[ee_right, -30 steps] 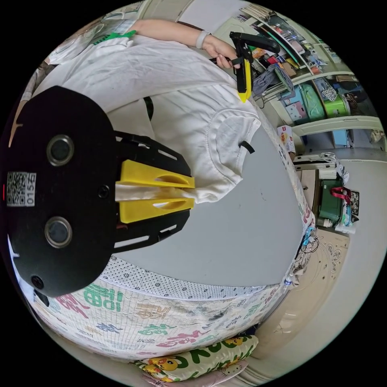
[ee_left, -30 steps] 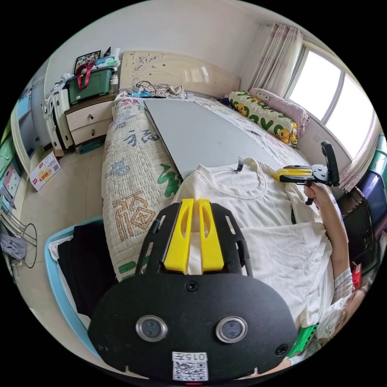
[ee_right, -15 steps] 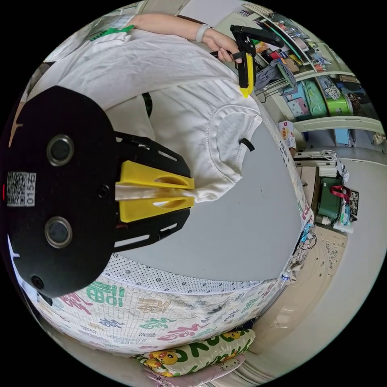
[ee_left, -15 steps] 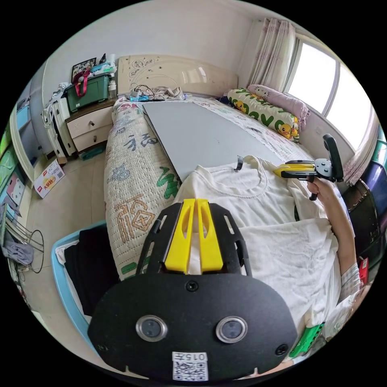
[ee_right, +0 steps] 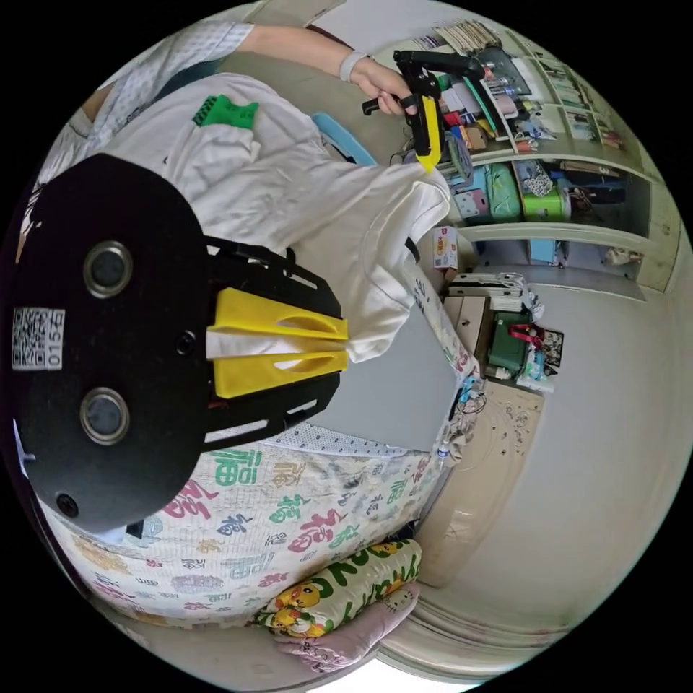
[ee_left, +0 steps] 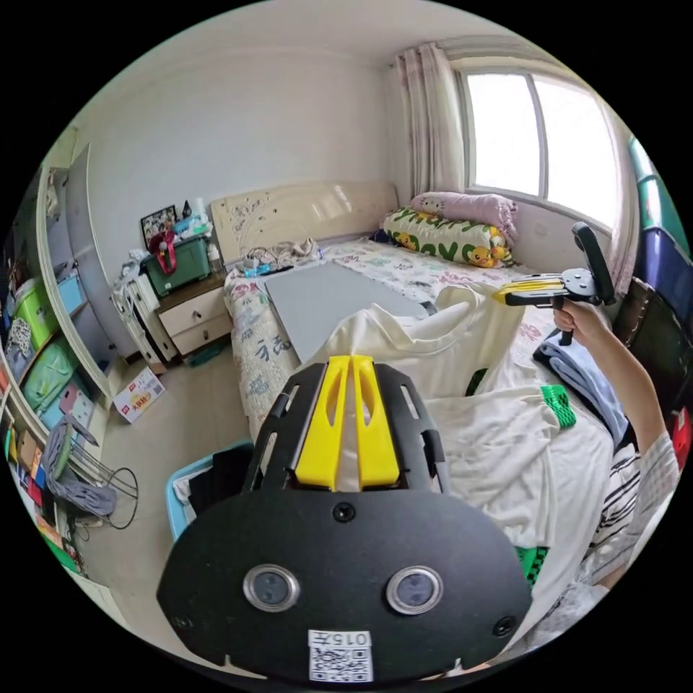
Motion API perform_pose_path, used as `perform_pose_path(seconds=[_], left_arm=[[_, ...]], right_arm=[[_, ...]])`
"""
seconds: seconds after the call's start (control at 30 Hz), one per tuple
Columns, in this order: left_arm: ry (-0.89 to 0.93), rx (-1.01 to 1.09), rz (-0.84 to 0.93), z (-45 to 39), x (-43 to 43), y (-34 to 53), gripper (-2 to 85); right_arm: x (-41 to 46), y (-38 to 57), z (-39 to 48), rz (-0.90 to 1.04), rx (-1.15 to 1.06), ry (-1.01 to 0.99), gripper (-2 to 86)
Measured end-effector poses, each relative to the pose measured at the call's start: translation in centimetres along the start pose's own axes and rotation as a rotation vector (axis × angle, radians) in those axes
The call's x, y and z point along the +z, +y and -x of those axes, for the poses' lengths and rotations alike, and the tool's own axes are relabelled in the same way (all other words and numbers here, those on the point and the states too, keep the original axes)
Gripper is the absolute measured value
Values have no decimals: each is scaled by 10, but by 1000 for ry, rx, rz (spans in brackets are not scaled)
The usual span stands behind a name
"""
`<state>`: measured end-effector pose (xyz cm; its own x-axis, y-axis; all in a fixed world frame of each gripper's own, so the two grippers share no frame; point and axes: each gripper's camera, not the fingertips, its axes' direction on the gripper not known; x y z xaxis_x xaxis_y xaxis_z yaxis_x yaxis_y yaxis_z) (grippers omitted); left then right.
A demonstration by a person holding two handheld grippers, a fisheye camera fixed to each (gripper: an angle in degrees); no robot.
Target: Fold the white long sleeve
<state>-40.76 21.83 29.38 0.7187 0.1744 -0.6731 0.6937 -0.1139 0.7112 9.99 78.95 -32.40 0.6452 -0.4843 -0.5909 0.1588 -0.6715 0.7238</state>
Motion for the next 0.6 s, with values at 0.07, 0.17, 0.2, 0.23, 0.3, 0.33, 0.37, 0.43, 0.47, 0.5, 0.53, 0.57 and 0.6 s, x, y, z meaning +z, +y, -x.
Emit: perform_pose_path(seconds=[0.07, 0.17, 0.2, 0.23, 0.3, 0.33, 0.37, 0.43, 0.47, 0.5, 0.53, 0.57, 0.6], left_arm=[[26, 57, -56, -28, -63, 11, 2], [110, 160, -150, -82, -166, 66, 2], [128, 215, -183, -108, -203, 101, 2], [128, 273, -228, -136, -234, 144, 2], [150, 318, -274, -174, -264, 208, 2], [163, 336, -256, -195, -271, 240, 2], [166, 344, -234, -203, -272, 253, 2], [179, 375, -186, -225, -273, 286, 2], [185, 378, -185, -227, -274, 289, 2], [190, 365, -183, -227, -276, 292, 2], [175, 354, -170, -227, -279, 292, 2], [161, 354, -162, -227, -281, 292, 2], [133, 364, -142, -228, -284, 294, 1]], right_arm=[[-51, 40, 17, -48, -50, -38, 33], [-129, 131, 46, -87, -141, -130, 30], [-156, 175, 56, -92, -175, -189, 29], [-174, 219, 66, -79, -215, -262, 28], [-187, 284, 79, -39, -238, -346, 28], [-187, 322, 84, -11, -240, -388, 27], [-185, 338, 86, 0, -232, -401, 27], [-172, 383, 84, 45, -205, -434, 24], [-170, 389, 83, 53, -190, -438, 23], [-169, 398, 80, 48, -163, -451, 19], [-170, 402, 78, 49, -151, -461, 15], [-171, 404, 77, 57, -150, -464, 13], [-171, 408, 77, 85, -161, -461, 7]])
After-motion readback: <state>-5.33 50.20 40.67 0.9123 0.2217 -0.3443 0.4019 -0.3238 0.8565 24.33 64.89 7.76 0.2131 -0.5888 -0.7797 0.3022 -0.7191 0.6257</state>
